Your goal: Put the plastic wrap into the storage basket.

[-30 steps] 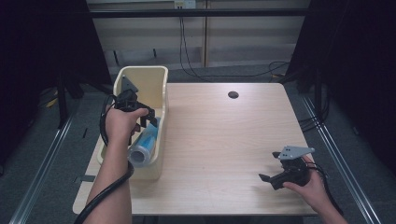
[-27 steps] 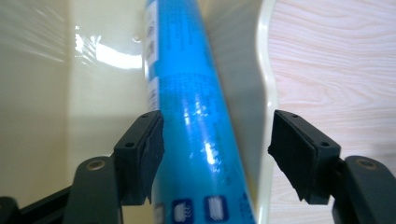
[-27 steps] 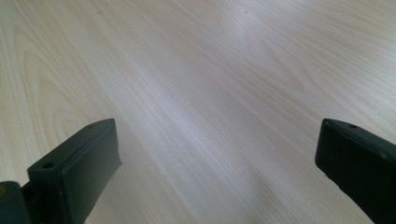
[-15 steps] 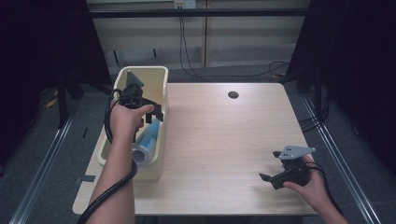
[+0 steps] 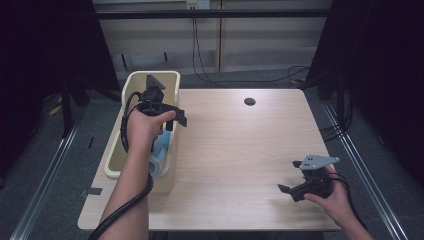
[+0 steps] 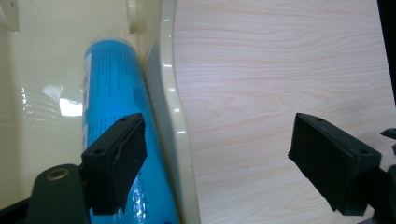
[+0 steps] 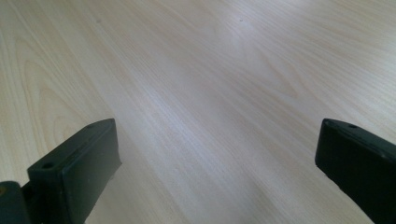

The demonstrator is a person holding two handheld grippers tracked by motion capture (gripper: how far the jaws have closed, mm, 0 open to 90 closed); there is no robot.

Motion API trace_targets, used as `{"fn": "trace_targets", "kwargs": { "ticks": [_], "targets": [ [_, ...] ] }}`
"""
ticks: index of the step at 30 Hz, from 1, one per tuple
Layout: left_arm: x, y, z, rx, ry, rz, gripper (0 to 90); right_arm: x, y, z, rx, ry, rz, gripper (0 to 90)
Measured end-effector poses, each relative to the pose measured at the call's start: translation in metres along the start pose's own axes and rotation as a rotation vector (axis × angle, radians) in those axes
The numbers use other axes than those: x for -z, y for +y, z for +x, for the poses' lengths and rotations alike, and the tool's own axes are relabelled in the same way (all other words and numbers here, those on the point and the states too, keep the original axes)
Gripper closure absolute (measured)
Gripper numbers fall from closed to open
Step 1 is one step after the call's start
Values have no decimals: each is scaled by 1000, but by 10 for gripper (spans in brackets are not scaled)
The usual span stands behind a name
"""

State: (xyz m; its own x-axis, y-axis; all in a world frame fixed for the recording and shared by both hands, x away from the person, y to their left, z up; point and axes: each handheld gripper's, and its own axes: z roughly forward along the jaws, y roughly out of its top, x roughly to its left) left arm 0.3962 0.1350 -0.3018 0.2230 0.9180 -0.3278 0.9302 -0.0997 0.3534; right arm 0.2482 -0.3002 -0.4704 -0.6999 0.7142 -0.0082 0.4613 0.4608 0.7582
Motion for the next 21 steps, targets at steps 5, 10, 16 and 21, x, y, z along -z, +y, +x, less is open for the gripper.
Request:
{"fn": "trace_targets", "kwargs": {
  "ticks": [5, 10, 16, 21],
  "targets": [
    [-3, -1, -6, -4, -20, -8, 171, 0, 0, 0, 2, 10, -1, 0],
    [-5, 0, -10, -16, -29, 1, 166, -1, 0, 1, 5, 9, 1, 0],
    [-8, 0, -19, -41, -34, -5, 155, -2, 0, 1, 11, 10, 3, 0],
    [-15, 0, -27, -57, -52, 4, 150, -1, 1, 1, 8, 9, 2, 0]
  ]
}}
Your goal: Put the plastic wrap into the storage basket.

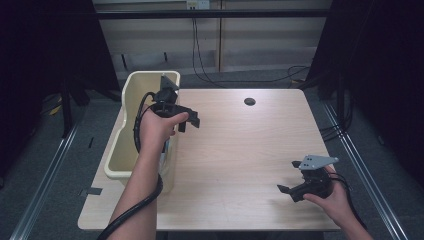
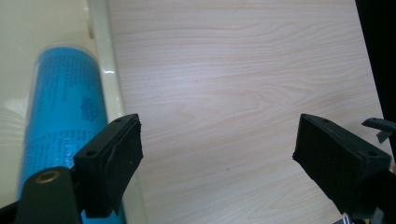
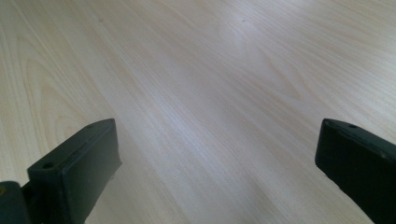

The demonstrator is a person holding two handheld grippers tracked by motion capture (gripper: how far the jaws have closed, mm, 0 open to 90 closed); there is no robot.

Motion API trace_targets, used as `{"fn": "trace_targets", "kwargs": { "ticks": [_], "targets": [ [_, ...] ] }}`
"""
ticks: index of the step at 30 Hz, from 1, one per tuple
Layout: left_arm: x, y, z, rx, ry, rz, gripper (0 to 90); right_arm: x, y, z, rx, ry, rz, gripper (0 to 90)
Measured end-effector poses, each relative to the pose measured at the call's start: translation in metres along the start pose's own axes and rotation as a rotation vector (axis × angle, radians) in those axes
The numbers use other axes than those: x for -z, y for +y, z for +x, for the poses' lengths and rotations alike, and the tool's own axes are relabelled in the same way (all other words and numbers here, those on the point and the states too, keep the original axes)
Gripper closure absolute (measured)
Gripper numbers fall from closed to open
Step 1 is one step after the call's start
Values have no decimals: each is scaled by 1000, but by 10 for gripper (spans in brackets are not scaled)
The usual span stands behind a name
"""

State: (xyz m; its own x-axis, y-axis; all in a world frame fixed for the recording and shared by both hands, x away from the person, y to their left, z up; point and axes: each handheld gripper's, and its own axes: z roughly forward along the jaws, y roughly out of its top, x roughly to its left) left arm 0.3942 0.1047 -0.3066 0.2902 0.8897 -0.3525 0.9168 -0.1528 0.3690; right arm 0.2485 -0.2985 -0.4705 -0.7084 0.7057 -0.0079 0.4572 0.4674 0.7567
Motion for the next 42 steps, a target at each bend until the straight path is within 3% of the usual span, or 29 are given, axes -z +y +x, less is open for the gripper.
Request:
{"fn": "trace_targets", "kwargs": {
  "ticks": [7, 15, 29, 36, 42],
  "targets": [
    [-5, 1, -12, -43, -9, 9, 149, 0, 0, 0, 1, 4, 0, 0],
    [-16, 1, -25, -63, -35, 13, 149, 0, 0, 0, 2, 0, 1, 0],
    [-32, -5, -34, -111, -58, 19, 150, 0, 0, 0, 5, 0, -2, 0],
    [-43, -10, -35, -110, -77, 21, 150, -1, 0, 0, 9, 5, 0, 0],
    [-48, -13, -38, -144, -76, 32, 150, -1, 0, 0, 6, 3, 1, 0]
  ]
}}
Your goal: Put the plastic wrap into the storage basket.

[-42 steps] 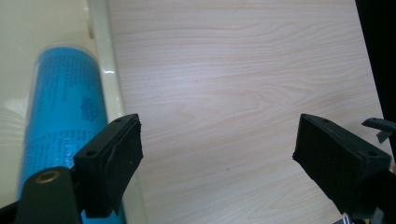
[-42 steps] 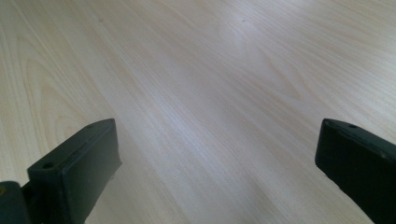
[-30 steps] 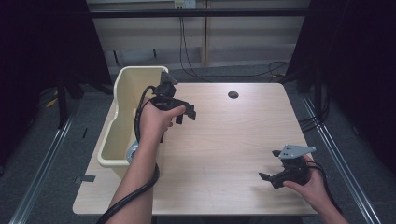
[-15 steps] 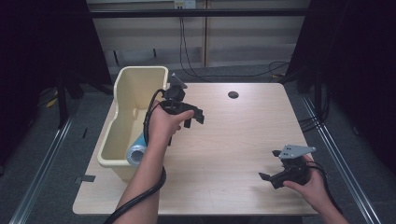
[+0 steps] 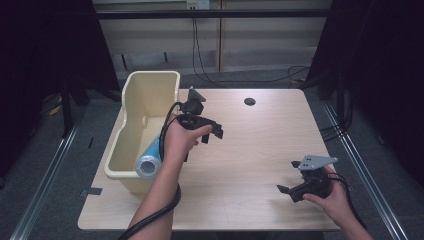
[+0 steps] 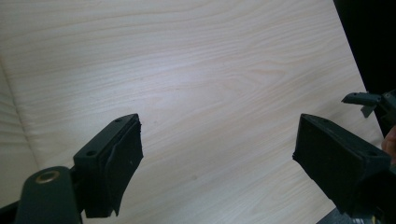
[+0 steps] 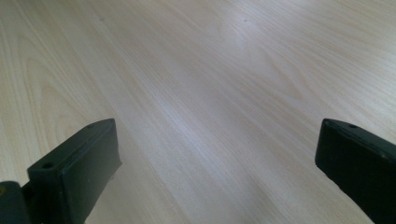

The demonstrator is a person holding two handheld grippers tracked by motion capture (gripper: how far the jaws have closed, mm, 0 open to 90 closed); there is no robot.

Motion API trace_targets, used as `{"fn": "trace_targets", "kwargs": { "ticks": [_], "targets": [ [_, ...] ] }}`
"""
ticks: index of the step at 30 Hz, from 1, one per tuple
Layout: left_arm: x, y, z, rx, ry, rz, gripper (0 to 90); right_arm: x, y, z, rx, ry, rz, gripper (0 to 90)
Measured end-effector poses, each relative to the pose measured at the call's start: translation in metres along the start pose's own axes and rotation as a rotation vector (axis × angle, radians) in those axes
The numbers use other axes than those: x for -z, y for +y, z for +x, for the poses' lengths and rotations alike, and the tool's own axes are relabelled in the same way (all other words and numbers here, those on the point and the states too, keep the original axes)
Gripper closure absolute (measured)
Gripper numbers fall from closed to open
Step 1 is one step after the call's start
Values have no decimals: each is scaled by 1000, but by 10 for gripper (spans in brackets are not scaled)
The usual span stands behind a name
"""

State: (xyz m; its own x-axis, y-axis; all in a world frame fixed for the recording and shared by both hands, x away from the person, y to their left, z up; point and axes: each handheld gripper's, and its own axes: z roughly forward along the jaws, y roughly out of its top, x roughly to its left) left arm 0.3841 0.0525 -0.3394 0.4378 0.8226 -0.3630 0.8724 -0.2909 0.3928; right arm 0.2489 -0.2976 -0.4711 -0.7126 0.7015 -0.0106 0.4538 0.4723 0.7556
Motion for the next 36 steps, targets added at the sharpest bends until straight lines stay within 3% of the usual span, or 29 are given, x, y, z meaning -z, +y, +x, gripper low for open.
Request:
{"fn": "trace_targets", "kwargs": {
  "ticks": [12, 30, 36],
  "targets": [
    [-16, -11, -5, -37, -33, 13, 151, 0, 0, 0, 0, 2, 1, 0],
    [-44, -28, 1, -76, -71, 39, 145, 0, -1, 0, 5, -1, 5, 0],
    [-53, -33, 1, -72, -74, 38, 144, 0, -1, 0, 3, -3, 8, 0]
  ]
}}
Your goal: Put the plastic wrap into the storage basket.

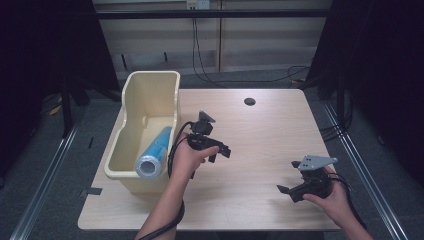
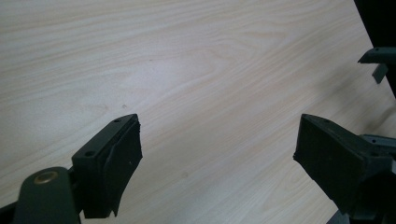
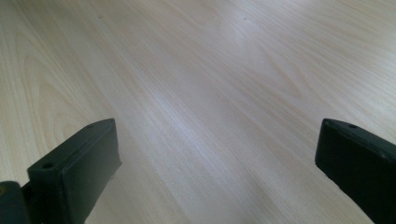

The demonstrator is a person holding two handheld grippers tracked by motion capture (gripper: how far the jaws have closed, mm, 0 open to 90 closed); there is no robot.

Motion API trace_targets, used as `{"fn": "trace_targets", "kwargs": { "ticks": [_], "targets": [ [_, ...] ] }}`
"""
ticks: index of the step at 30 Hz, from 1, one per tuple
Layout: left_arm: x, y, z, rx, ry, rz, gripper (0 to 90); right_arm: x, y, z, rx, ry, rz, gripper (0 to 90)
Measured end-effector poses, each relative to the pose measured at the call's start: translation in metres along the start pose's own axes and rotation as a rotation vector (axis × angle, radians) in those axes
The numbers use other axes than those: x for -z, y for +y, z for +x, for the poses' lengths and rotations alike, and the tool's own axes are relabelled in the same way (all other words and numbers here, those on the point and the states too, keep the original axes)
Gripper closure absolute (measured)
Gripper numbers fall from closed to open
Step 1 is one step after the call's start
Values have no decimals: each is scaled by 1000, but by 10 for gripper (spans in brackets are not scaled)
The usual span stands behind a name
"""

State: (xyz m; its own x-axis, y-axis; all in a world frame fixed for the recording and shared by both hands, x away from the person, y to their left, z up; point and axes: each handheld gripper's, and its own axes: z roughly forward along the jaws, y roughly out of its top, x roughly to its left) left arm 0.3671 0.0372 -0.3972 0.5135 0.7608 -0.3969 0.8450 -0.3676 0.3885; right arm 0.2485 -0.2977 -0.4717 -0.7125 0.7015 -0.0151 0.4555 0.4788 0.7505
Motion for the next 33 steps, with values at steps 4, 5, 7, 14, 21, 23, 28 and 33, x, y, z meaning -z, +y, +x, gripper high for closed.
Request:
{"fn": "trace_targets", "kwargs": {
  "ticks": [4, 5, 7, 14, 21, 23, 28, 33],
  "targets": [
    [-7, -4, -1, -29, -12, 10, 143, 0, 0, -1, 1, -1, 0, 0],
    [-11, -6, -2, -40, -12, 7, 140, 0, 0, -1, -2, -4, -1, 0],
    [-13, -7, -3, -46, -15, 10, 140, 0, 0, -1, -1, -4, 0, 0],
    [-28, -15, -6, -91, -39, 32, 136, 1, -1, -1, 4, -6, 0, 0],
    [-39, -22, -5, -112, -59, 40, 136, 0, -2, 0, 9, -13, 10, 0],
    [-40, -24, -4, -116, -63, 41, 136, 0, -2, 1, 10, -7, 12, 0],
    [-43, -29, -4, -124, -79, 31, 138, -1, -3, 1, 9, -5, 18, 0],
    [-46, -33, -3, -130, -96, 25, 139, -1, -5, 1, 10, -5, 26, 0]
  ]
}}
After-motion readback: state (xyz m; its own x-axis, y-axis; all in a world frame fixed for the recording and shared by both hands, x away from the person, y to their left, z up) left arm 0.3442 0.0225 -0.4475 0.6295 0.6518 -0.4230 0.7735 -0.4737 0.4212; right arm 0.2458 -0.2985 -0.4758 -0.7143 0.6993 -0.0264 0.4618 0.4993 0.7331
